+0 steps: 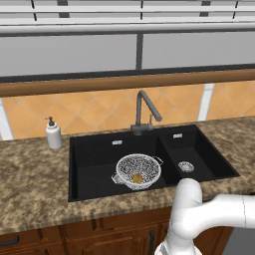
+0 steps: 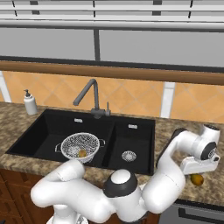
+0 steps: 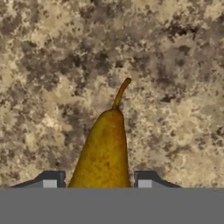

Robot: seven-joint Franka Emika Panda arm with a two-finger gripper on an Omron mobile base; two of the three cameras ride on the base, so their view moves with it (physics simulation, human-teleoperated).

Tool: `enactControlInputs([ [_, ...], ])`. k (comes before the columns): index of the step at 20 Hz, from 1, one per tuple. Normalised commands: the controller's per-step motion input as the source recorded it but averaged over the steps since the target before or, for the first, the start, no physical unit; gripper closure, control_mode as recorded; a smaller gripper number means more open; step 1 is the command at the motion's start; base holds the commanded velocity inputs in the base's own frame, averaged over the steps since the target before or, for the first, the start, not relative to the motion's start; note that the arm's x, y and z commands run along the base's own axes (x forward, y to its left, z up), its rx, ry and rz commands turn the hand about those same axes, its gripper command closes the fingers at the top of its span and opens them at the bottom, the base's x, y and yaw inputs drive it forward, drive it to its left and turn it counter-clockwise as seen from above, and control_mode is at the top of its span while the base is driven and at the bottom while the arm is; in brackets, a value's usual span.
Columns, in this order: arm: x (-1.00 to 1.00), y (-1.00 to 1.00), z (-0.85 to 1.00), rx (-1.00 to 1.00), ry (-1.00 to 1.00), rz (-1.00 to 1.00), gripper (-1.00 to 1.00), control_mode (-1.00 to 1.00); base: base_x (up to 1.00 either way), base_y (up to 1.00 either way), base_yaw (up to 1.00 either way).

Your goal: Put the colander in the sink, put the kiwi, pear in the colander, and turn on the sink faucet and pour water over the colander.

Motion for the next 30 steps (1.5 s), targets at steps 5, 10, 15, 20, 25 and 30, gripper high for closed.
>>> enactControlInputs([
  [5, -0.29, 0.53, 0.44, 0.0, 0.0, -0.07, 1.0, -1.0, 0.0, 0.0, 0.0],
  [10, -0.27, 0.96, 0.35, 0.0, 0.0, -0.17, 1.0, -1.0, 0.0, 0.0, 0.0],
  [15, -0.04, 1.0, 0.25, 0.0, 0.0, -0.17, 1.0, -1.0, 0.0, 0.0, 0.0],
  [20, -0.04, 1.0, 0.24, 0.0, -0.02, -0.17, 1.0, -1.0, 0.0, 0.0, 0.0],
  [25, -0.38, 1.0, 0.38, 0.0, -0.06, -0.21, 1.0, -1.0, 0.0, 0.0, 0.0],
  [30, -0.13, 1.0, 0.53, 0.0, -0.02, -0.25, 1.0, -1.0, 0.0, 0.0, 0.0],
])
